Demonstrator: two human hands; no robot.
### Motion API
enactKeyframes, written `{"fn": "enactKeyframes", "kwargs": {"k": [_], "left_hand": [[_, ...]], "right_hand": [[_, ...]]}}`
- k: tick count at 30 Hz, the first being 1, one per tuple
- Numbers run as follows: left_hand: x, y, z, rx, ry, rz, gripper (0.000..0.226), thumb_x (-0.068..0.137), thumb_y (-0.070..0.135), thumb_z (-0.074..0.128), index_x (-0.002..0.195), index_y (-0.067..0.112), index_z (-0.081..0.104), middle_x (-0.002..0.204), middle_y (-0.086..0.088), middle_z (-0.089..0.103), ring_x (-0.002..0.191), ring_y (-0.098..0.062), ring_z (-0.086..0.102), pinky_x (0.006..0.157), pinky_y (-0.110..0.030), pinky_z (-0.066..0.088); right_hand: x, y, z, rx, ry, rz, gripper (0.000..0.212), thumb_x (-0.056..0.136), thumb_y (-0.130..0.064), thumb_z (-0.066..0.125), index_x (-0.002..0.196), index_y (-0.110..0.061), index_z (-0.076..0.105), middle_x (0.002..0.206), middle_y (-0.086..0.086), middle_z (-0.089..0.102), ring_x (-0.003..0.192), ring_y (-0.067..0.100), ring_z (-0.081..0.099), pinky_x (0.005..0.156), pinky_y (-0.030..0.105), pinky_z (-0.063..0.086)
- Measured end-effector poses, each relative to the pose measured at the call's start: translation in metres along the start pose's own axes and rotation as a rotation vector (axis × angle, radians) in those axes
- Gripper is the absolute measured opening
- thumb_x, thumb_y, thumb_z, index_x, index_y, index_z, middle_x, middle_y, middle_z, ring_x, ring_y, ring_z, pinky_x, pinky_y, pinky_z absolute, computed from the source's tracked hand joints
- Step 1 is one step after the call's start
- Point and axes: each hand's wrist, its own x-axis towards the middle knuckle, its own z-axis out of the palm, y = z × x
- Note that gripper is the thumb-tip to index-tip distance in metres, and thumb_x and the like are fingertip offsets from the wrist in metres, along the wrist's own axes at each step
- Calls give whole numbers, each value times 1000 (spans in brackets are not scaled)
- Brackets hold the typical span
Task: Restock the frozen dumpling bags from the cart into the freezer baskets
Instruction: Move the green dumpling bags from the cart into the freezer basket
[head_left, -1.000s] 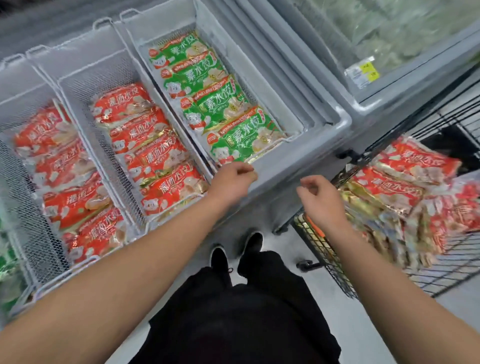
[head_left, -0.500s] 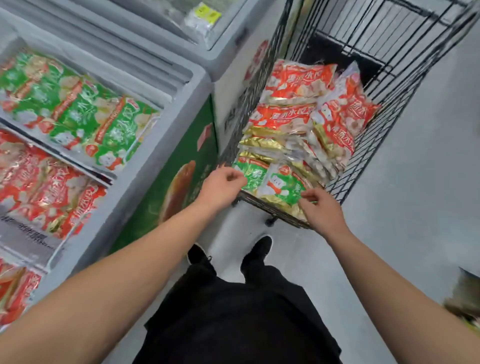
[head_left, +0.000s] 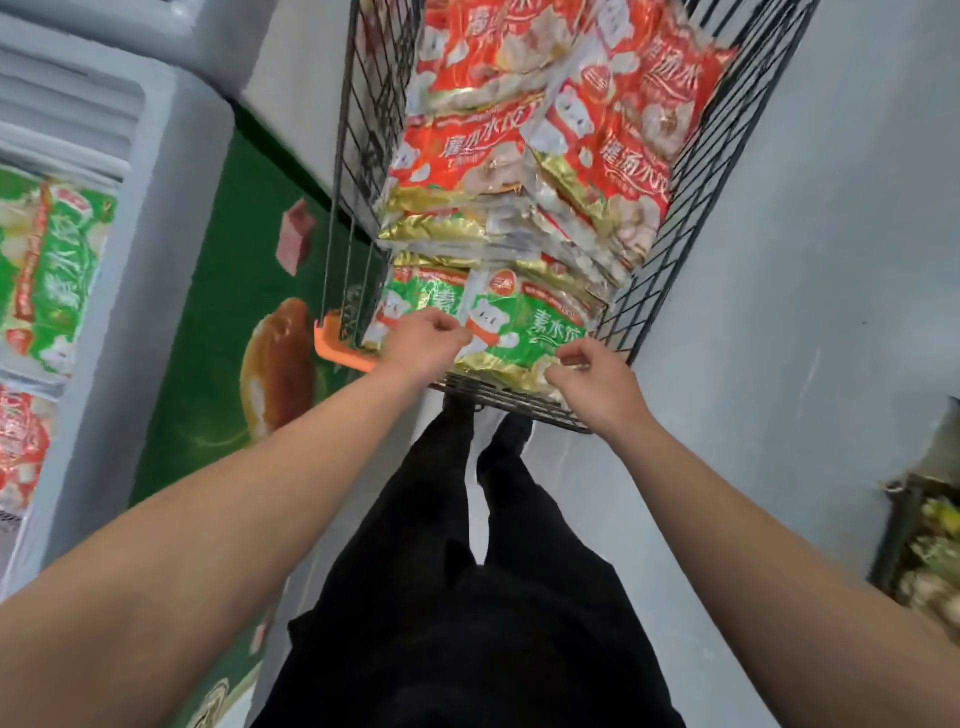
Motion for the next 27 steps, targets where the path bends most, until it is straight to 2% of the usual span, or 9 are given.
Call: {"fn": "enactKeyframes", "kwargs": {"k": [7, 8, 11, 13, 15, 18, 21, 24, 27], "left_hand": [[79, 4, 33, 66, -102, -153, 52, 97, 27, 60, 143, 7, 47, 144, -10, 52, 129, -27, 50, 108, -39, 41], [91, 2, 39, 65, -115, -183, 51, 98, 26, 59, 143, 6, 47, 141, -11, 53, 125, -27, 52, 104, -38, 44], [117, -1, 53, 95, -120, -225, 37, 99, 23, 58, 128, 2, 55, 112, -8, 61, 85, -19, 57, 66, -27, 46], [128, -3, 57, 120, -122, -244, 33, 98, 22, 59, 125, 3, 58, 111, -10, 66, 81, -20, 62, 57, -27, 45], [132, -5, 57, 151, -135, -241, 31, 97, 19, 60, 123, 3, 61, 116, -14, 67, 100, -28, 67, 70, -33, 54], [131, -4, 41, 203, -177, -162, 19, 96, 14, 57, 112, 6, 66, 110, -13, 69, 99, -29, 67, 86, -41, 56], [131, -13, 11, 261, -122, -127, 20, 97, 12, 52, 110, 7, 66, 106, -12, 69, 97, -30, 65, 85, -42, 54], [135, -29, -8, 311, 6, -167, 22, 97, 7, 47, 106, 10, 67, 104, -7, 67, 91, -27, 61, 72, -33, 50], [139, -35, -7, 301, 100, -239, 24, 97, 3, 44, 105, 7, 65, 102, -7, 64, 91, -26, 59, 75, -36, 51]], "right_hand": [[56, 13, 23, 56, -26, 152, 34, 88, -25, 65, 121, -22, 60, 128, -4, 59, 114, 18, 57, 97, 33, 46], [64, 16, 26, 72, -33, 175, 34, 87, -25, 65, 121, -23, 59, 129, -4, 58, 113, 19, 58, 97, 34, 46], [82, 21, 31, 144, -38, 227, 35, 87, -24, 65, 122, -23, 58, 128, -6, 56, 104, 17, 57, 85, 31, 45], [91, 24, 33, 191, -26, 263, 35, 87, -23, 64, 122, -22, 58, 128, -6, 56, 94, 16, 57, 77, 31, 44], [100, 25, 35, 227, -3, 303, 34, 88, -23, 63, 122, -21, 58, 125, -6, 56, 89, 10, 57, 71, 25, 42], [117, 26, 43, 264, 31, 365, 33, 89, -26, 63, 122, -21, 58, 127, 0, 54, 85, 1, 53, 65, 21, 40], [133, 22, 51, 312, 76, 449, 48, 87, -29, 62, 132, -21, 51, 140, 4, 45, 108, 15, 56, 89, 33, 47], [150, 20, 58, 337, 117, 546, 66, 89, -30, 61, 149, -18, 36, 152, 7, 37, 132, 28, 46, 110, 42, 39], [159, 24, 64, 626, 92, 712, 46, 94, -35, 56, 135, -15, 53, 136, 11, 61, 116, 31, 63, 103, 52, 48]]}}
